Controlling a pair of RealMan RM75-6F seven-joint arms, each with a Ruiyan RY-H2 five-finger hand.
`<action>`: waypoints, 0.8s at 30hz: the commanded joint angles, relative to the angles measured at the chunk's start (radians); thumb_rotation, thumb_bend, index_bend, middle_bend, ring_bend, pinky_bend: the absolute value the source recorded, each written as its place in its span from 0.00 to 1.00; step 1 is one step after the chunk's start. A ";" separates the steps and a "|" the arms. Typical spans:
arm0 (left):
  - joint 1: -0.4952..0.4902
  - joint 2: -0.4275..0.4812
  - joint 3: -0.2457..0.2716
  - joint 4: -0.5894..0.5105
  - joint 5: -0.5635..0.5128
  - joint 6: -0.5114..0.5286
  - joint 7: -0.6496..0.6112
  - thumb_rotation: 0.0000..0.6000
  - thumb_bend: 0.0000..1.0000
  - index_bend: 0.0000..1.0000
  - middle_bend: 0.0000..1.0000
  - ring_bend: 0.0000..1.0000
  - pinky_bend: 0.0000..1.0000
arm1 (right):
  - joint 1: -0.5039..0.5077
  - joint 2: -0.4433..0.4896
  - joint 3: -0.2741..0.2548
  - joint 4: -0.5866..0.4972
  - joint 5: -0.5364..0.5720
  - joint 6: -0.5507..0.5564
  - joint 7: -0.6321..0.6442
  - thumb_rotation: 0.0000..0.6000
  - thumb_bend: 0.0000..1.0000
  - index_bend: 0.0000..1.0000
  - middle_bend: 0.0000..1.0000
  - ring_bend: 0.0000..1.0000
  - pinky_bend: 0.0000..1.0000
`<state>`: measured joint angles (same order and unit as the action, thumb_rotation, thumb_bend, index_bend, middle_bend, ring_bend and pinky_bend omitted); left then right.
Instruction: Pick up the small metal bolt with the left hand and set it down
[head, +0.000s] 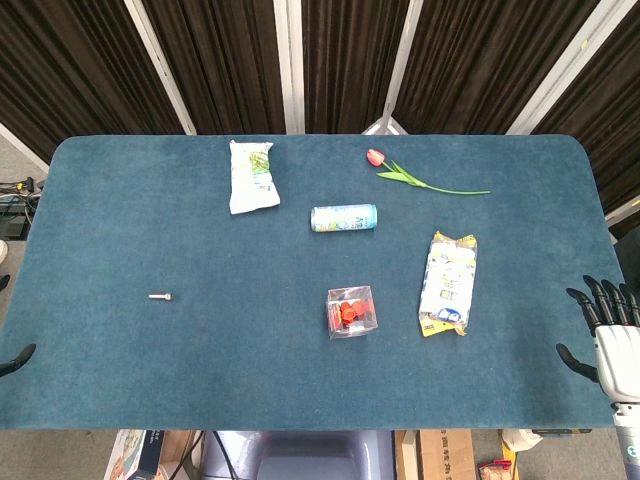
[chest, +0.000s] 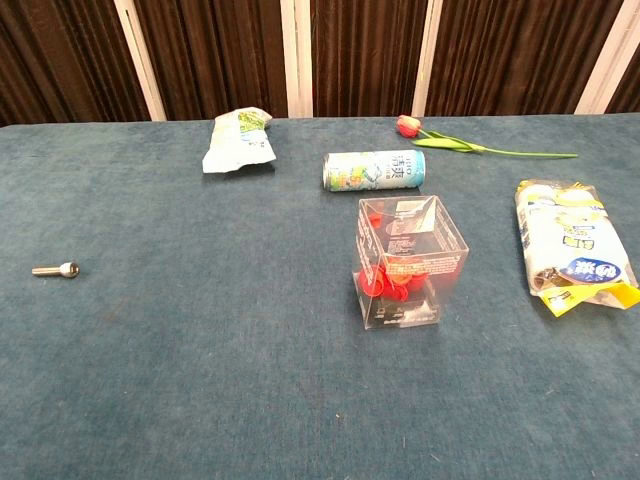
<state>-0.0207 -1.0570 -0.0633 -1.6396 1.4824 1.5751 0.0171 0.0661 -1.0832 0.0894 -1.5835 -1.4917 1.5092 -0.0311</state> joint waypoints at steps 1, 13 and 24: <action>-0.001 0.000 0.001 -0.002 -0.001 -0.003 0.004 1.00 0.30 0.06 0.00 0.00 0.03 | 0.001 0.011 -0.004 -0.013 0.007 -0.011 -0.008 1.00 0.23 0.17 0.10 0.08 0.00; 0.006 0.000 0.006 -0.020 0.006 0.009 0.026 1.00 0.29 0.06 0.00 0.00 0.03 | -0.007 0.039 -0.022 -0.064 -0.007 -0.013 -0.023 1.00 0.23 0.14 0.10 0.08 0.00; -0.010 -0.009 0.002 0.011 0.028 -0.002 -0.004 1.00 0.27 0.06 0.00 0.00 0.03 | -0.005 0.027 -0.022 -0.051 -0.008 -0.016 -0.016 1.00 0.23 0.14 0.10 0.08 0.00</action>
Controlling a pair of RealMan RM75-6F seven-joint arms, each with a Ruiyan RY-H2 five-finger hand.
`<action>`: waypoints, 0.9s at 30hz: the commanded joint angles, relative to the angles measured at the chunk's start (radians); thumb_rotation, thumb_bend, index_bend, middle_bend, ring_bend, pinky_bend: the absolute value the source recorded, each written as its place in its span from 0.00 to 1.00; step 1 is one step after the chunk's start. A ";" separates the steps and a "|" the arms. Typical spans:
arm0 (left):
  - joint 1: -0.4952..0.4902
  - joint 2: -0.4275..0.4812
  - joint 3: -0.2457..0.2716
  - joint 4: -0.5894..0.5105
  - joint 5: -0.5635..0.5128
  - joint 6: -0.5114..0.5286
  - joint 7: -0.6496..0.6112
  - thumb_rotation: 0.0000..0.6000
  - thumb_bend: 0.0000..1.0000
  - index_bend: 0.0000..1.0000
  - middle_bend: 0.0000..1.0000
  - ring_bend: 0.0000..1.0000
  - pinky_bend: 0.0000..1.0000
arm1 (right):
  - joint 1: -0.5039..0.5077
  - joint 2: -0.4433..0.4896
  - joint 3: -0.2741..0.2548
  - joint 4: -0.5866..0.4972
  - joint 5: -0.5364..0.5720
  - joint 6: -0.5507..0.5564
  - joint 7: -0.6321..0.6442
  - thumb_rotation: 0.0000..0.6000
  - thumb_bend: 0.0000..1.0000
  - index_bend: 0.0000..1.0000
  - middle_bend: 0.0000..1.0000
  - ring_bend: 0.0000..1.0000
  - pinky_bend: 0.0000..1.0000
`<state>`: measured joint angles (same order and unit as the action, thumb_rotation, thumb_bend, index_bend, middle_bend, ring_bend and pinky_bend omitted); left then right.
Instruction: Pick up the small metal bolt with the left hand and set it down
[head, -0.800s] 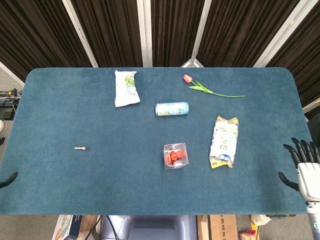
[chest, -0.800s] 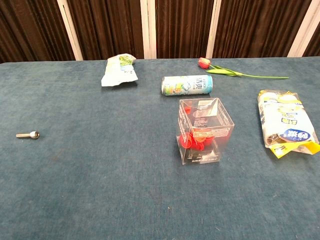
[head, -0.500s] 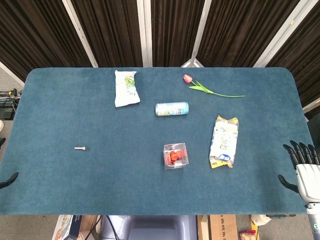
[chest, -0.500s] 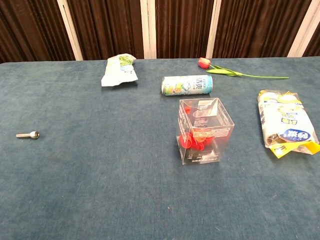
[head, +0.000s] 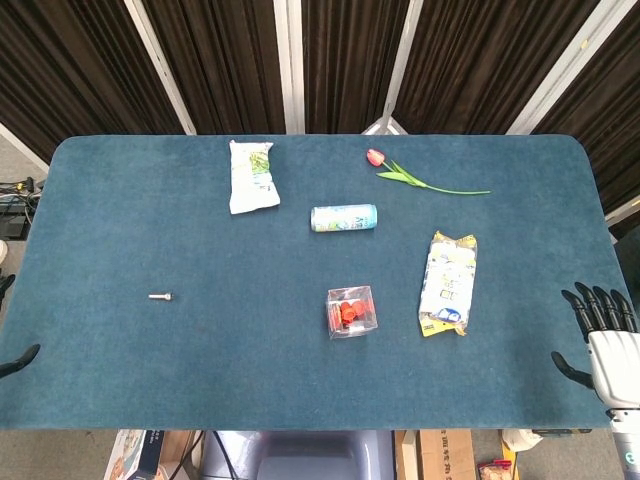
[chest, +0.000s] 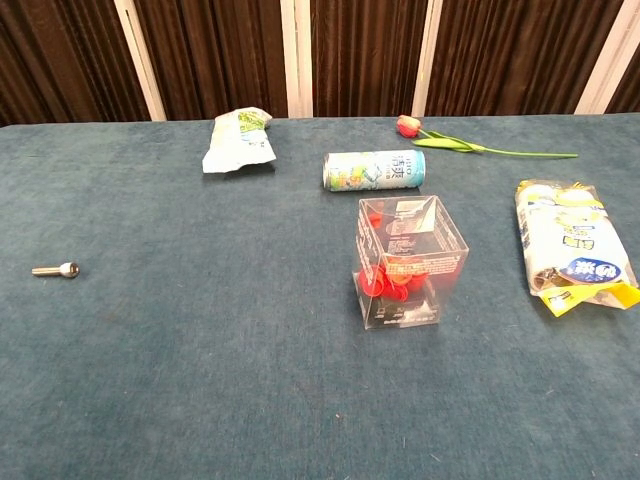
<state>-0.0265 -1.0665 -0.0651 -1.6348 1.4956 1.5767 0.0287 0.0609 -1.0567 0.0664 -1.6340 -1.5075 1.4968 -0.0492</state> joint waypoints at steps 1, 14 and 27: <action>-0.007 0.001 0.006 0.010 0.020 -0.007 -0.024 1.00 0.27 0.06 0.00 0.00 0.03 | -0.001 0.001 0.002 -0.003 0.013 -0.006 0.003 1.00 0.23 0.14 0.10 0.08 0.00; -0.078 0.009 -0.029 0.075 -0.022 -0.111 -0.035 1.00 0.28 0.13 0.04 0.00 0.05 | 0.005 -0.007 0.010 -0.004 0.039 -0.022 -0.014 1.00 0.23 0.14 0.10 0.08 0.00; -0.349 0.041 -0.073 0.227 -0.193 -0.663 -0.167 1.00 0.32 0.25 0.06 0.00 0.06 | 0.016 -0.035 0.005 -0.012 0.050 -0.043 -0.083 1.00 0.23 0.14 0.10 0.08 0.00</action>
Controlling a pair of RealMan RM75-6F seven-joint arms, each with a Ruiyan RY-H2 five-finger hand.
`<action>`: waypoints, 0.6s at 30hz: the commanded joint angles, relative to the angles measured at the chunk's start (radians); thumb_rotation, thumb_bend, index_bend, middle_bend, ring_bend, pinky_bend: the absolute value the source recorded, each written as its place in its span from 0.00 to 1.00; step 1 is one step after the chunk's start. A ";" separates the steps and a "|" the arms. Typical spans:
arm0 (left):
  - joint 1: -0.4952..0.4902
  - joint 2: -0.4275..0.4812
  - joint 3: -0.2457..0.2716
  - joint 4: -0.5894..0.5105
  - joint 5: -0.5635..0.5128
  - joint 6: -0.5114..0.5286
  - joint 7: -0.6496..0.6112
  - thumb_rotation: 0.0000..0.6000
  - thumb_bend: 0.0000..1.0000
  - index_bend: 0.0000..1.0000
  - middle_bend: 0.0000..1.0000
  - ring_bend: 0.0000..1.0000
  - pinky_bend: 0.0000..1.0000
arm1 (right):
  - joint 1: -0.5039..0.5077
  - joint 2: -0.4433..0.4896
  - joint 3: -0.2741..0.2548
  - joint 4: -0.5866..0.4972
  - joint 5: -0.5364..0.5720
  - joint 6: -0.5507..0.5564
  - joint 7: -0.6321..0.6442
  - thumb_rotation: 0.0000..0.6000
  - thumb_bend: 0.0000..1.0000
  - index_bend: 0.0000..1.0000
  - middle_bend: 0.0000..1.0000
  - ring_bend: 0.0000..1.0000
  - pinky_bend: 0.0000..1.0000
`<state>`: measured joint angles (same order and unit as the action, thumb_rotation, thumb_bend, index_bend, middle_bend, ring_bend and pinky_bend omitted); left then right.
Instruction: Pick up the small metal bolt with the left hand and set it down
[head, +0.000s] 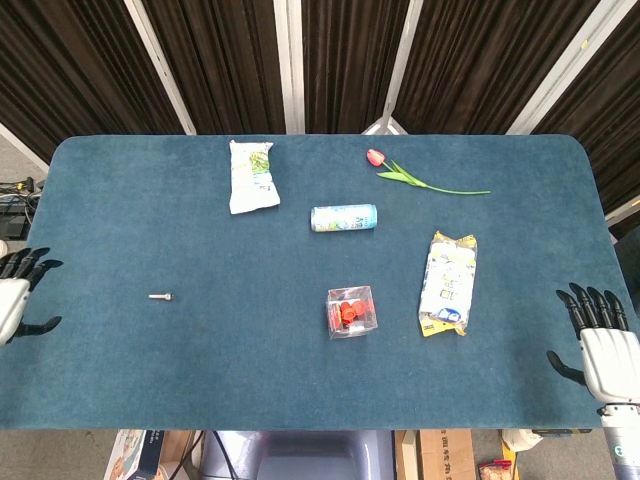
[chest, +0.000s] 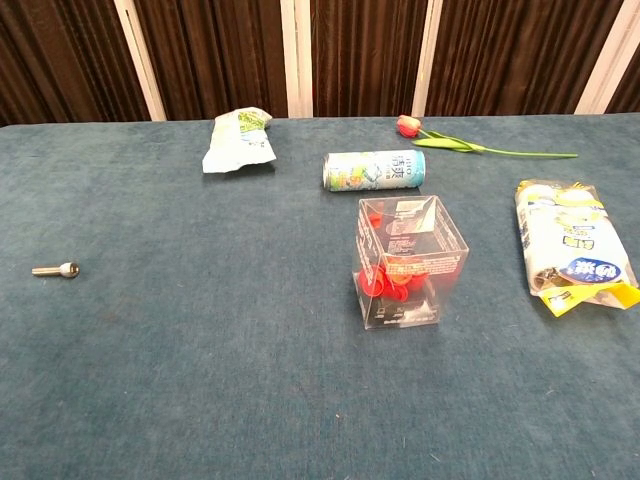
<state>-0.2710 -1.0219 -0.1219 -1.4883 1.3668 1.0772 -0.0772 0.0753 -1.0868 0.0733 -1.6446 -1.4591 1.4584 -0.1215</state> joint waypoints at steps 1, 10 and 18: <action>-0.116 -0.013 -0.018 0.093 -0.067 -0.177 -0.061 1.00 0.32 0.26 0.06 0.00 0.06 | 0.003 -0.007 -0.002 -0.002 0.003 -0.006 -0.015 1.00 0.23 0.14 0.10 0.08 0.00; -0.197 -0.130 -0.033 0.193 -0.128 -0.272 -0.042 1.00 0.35 0.29 0.07 0.00 0.06 | 0.004 -0.019 0.000 -0.001 0.011 -0.007 -0.040 1.00 0.23 0.14 0.10 0.08 0.00; -0.250 -0.189 -0.036 0.185 -0.239 -0.349 0.049 1.00 0.35 0.32 0.07 0.00 0.06 | 0.009 -0.029 0.002 0.005 0.023 -0.015 -0.057 1.00 0.23 0.14 0.10 0.08 0.00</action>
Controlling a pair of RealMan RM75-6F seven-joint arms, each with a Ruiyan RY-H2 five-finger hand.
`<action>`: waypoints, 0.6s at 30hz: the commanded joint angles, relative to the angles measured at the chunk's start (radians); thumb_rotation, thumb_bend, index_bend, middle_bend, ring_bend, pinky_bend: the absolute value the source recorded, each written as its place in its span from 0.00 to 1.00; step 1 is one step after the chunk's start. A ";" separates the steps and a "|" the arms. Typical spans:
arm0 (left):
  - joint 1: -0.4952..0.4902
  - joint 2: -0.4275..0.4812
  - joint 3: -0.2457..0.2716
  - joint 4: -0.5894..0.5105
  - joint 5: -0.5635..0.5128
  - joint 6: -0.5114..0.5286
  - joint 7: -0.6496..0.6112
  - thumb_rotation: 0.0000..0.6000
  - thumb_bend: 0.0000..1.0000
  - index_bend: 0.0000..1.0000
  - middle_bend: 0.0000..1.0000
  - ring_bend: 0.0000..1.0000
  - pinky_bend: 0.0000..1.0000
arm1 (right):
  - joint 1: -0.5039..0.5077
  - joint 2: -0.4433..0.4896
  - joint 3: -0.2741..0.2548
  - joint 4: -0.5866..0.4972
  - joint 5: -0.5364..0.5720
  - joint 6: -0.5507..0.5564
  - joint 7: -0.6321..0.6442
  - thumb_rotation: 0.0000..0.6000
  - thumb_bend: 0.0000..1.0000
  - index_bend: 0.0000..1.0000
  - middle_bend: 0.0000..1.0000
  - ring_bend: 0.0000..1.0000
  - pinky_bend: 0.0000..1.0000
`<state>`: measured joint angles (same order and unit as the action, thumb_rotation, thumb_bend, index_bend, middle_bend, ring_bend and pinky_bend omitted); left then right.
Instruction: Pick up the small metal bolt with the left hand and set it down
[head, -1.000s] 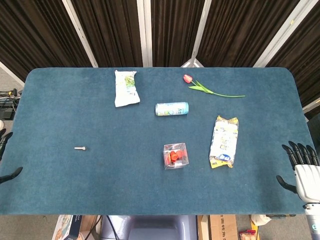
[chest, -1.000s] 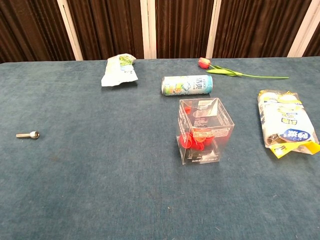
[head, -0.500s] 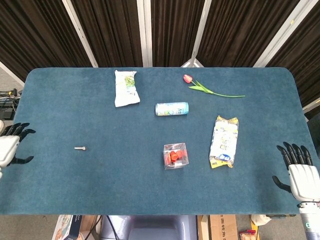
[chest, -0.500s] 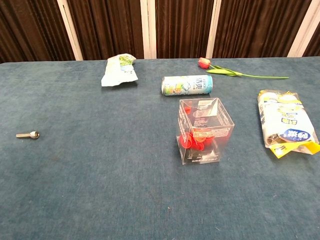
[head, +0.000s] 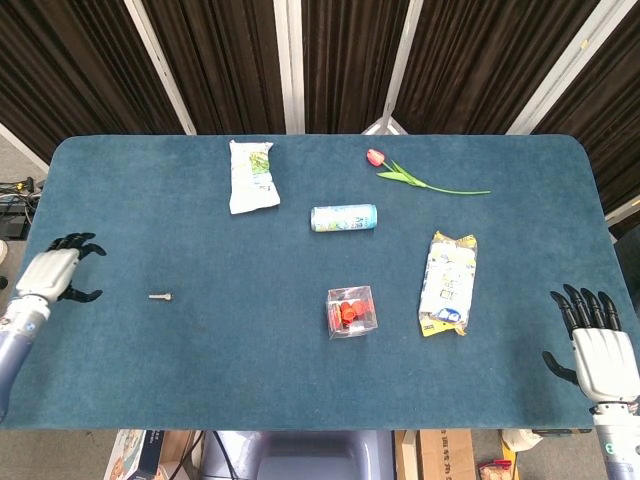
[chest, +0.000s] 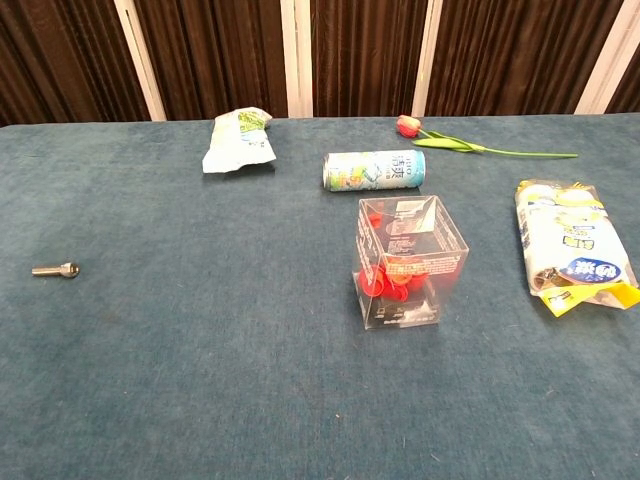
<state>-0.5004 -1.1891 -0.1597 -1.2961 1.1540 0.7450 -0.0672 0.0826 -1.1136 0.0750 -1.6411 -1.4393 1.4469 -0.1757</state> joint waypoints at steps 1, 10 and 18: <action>-0.025 -0.030 0.004 -0.012 -0.034 -0.013 0.059 1.00 0.35 0.33 0.07 0.00 0.06 | 0.003 -0.004 0.001 0.002 0.005 -0.006 -0.005 1.00 0.23 0.14 0.10 0.08 0.00; -0.045 -0.110 0.016 -0.034 -0.115 0.052 0.213 1.00 0.35 0.37 0.09 0.00 0.06 | 0.004 -0.010 0.007 0.008 0.012 -0.001 -0.004 1.00 0.23 0.14 0.10 0.09 0.00; -0.043 -0.185 0.034 -0.047 -0.162 0.133 0.327 1.00 0.39 0.37 0.09 0.00 0.06 | 0.000 -0.007 0.011 0.012 0.014 0.006 0.017 1.00 0.23 0.14 0.10 0.09 0.00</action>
<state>-0.5462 -1.3506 -0.1316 -1.3415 1.0048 0.8532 0.2407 0.0835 -1.1212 0.0858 -1.6289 -1.4248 1.4519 -0.1605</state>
